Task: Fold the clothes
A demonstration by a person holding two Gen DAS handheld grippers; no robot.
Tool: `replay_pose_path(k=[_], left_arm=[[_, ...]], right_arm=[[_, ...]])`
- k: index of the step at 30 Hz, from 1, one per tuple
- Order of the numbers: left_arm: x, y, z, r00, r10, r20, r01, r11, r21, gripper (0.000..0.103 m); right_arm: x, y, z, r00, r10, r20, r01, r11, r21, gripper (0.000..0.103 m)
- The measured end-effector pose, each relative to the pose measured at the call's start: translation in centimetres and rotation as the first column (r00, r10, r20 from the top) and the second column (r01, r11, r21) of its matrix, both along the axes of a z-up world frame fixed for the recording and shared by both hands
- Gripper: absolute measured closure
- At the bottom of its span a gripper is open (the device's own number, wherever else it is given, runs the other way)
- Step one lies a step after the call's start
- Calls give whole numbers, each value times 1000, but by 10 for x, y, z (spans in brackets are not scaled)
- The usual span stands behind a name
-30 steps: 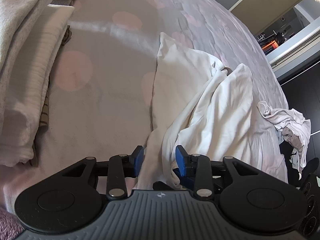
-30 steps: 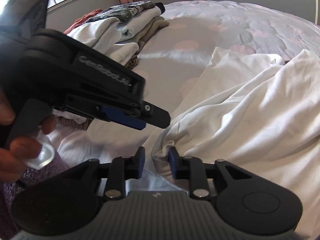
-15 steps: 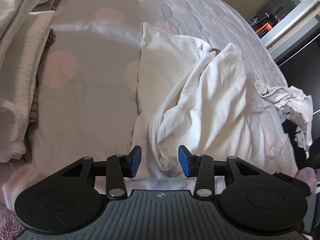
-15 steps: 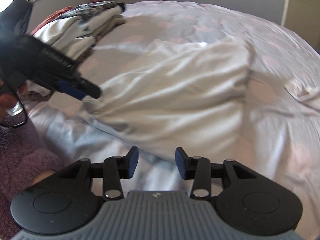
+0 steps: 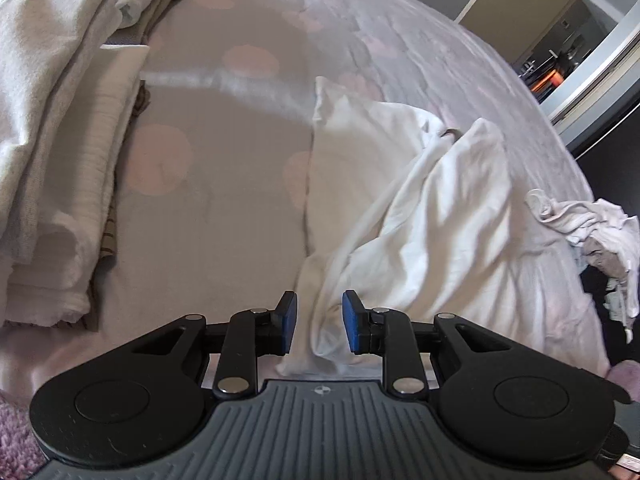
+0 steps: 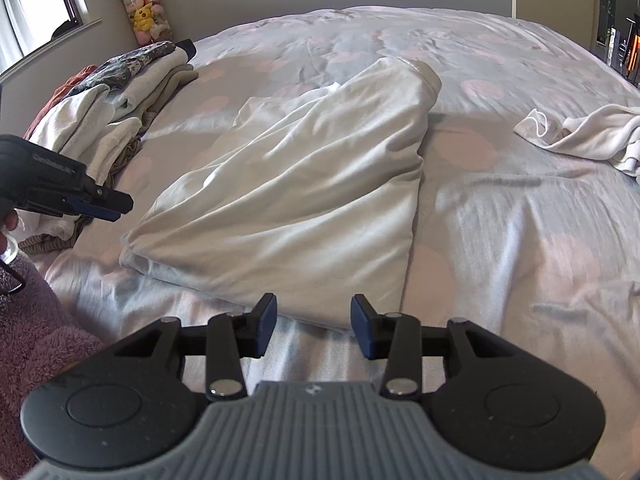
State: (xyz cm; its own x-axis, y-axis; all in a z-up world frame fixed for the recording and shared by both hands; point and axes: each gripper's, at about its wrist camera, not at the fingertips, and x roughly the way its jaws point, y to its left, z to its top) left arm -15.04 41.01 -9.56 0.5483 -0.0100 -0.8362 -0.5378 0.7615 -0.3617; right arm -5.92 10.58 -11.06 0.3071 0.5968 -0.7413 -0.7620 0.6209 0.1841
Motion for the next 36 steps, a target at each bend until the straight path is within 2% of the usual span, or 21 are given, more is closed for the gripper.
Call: replay_pose_path(k=[3,7,10,14,19,23,25,27,29,32,34,36], left_arm=[[12,-6,-6,999,-21,-33,22,999,25,81],[22,-10,-23,997,-40,-70,41,999,18,81],[23,-13,-28,995,-59,-79,63,997,41,95],[15,-7,-19,998,-18,-65,21,999,41,99],[6,3,-17,998,31,-58,-31,999,-6,99],[-2,7,-9,998,61,-22,-62,997,-38,93],[-3,7,-5,999,50,1,-50,998,-38,85],[-1,5,-5,999,36,11,-35,999,-39,66],[4,1,-9,1000,20,-10,-20,999,-30,62],[11,-4,-18,999,-1,-55,0,1000,-24,62],[12,-6,-22,999,-10,-52,8,999,-32,67],[12,-7,-25,999,-16,-47,14,999,-31,90]], right_arm=[[2,-4,0,1000,-10,-6,10,1000,9,58],[6,-8,-1,1000,-23,-13,24,1000,20,58],[9,-10,-3,999,-34,-21,34,999,23,58],[12,-12,-6,999,-43,-31,43,999,22,58],[15,-15,-7,998,-52,-32,53,998,22,58],[15,-20,-3,999,-54,-6,54,998,13,57],[13,-21,-3,999,-38,19,38,999,-14,57],[10,-21,-4,999,-8,40,10,999,-50,56],[5,-18,-8,997,30,77,-22,995,-99,56],[-2,-15,-15,987,88,131,-65,984,-168,56],[-3,-13,-20,983,100,151,-72,981,-183,58],[1,-12,-22,984,90,151,-63,983,-173,62]])
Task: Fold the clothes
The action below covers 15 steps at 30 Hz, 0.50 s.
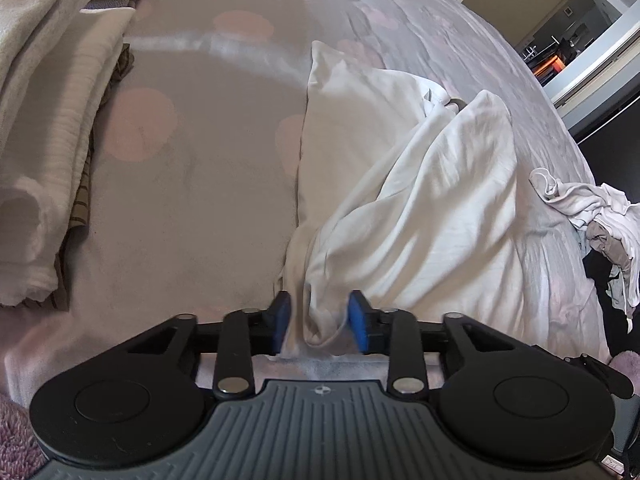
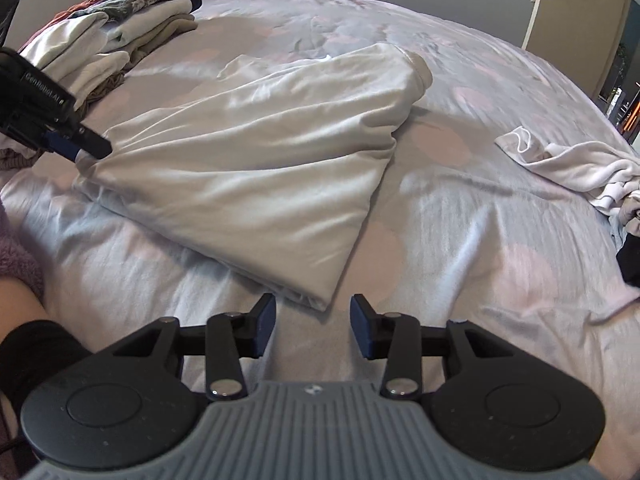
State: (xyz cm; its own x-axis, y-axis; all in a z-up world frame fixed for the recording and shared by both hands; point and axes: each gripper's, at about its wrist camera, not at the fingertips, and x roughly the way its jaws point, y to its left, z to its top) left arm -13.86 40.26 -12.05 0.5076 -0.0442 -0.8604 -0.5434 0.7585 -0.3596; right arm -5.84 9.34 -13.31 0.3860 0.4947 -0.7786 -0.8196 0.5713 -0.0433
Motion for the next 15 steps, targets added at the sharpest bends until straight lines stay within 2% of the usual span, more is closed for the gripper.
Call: replay_pose_path(k=[1,2,3,5,11,15], left_arm=[[0,-1,0,1000,-2,4,2,1000,6,94],[-2,-2,2,1000,-5,9,5,1000,18,98],[-3,-3,3,1000,-8,13,8,1000,27,99],[-4,-5,5,1000,-13,1,13,999,44,100],[7,-8,-8,995,-32,-97,39,997,68,99],[8,-8,-7,992,-37,-119,45,997,66,92]], right_arm=[[2,0,-1,1000,-3,-4,3,1000,6,71],[4,1,-2,1000,-6,-8,6,1000,12,87],[5,1,-2,1000,-7,-12,7,1000,15,92],[6,0,-1,1000,-9,-14,9,1000,13,95],[9,-1,-5,998,-29,-48,29,1000,6,96],[9,-3,1,997,-41,-65,42,999,4,94]])
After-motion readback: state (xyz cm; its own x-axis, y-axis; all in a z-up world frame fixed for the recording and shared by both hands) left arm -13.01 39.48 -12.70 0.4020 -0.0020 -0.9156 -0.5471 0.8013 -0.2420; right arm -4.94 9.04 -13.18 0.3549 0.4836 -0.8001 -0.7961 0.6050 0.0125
